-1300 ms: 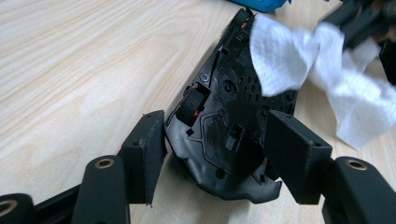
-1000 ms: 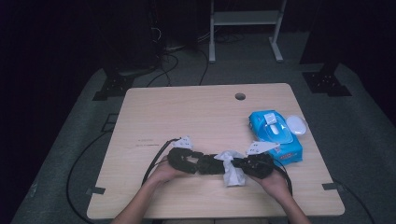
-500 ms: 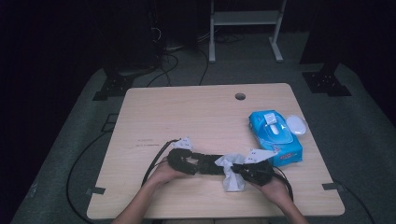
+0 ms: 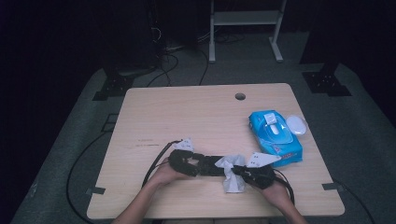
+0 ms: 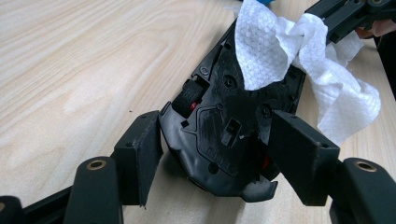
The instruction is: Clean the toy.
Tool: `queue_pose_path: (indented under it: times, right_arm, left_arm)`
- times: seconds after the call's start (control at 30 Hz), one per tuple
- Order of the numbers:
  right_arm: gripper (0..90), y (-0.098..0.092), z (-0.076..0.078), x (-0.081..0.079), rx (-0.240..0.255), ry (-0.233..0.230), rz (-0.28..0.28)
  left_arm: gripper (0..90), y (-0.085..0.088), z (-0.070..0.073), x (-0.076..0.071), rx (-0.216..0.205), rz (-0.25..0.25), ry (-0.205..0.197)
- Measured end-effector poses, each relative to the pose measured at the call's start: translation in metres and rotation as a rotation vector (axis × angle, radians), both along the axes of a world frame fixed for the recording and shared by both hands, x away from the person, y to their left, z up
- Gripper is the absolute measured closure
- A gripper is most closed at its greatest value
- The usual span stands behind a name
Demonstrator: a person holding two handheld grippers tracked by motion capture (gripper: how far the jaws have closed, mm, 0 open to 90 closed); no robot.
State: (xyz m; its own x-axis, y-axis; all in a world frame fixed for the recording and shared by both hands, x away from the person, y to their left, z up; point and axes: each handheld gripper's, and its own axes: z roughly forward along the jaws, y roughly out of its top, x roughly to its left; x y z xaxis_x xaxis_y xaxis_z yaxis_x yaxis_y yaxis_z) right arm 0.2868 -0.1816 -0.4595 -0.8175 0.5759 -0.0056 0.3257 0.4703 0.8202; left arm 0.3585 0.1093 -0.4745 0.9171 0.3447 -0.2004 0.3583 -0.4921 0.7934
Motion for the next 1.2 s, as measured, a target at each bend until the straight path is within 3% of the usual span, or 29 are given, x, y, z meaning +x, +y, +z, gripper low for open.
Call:
queue_pose_path:
  times: [0.1, 0.17, 0.37, 0.8, 0.97, 1.13, 1.2]
  right_arm:
    - [86.0, 0.001, 0.001, -0.003, -0.021, -0.021, 0.012]
    - [85.9, 0.0, 0.0, -0.005, -0.02, -0.032, 0.016]
    - [85.9, -0.002, -0.003, -0.008, 0.0, -0.04, 0.016]
    - [85.0, -0.002, 0.004, -0.001, -0.001, 0.05, -0.007]
    - [84.9, -0.009, 0.007, 0.003, -0.005, 0.057, -0.052]
    - [84.8, -0.018, 0.01, 0.005, -0.042, 0.054, -0.095]
    - [84.7, -0.024, 0.01, 0.006, -0.024, 0.067, -0.111]
  left_arm:
    - [37.2, 0.001, 0.002, -0.004, 0.015, 0.001, -0.038]
    - [37.6, 0.002, 0.001, -0.006, 0.01, 0.003, -0.035]
    - [33.2, 0.001, -0.001, 0.0, 0.004, 0.009, 0.028]
    - [35.0, 0.0, -0.001, -0.001, -0.007, -0.001, 0.027]
    - [36.1, 0.0, -0.002, -0.001, -0.01, -0.002, 0.033]
    - [35.9, -0.001, -0.002, -0.001, -0.012, -0.002, 0.035]
    - [35.9, 0.0, -0.002, 0.0, -0.012, -0.004, 0.035]
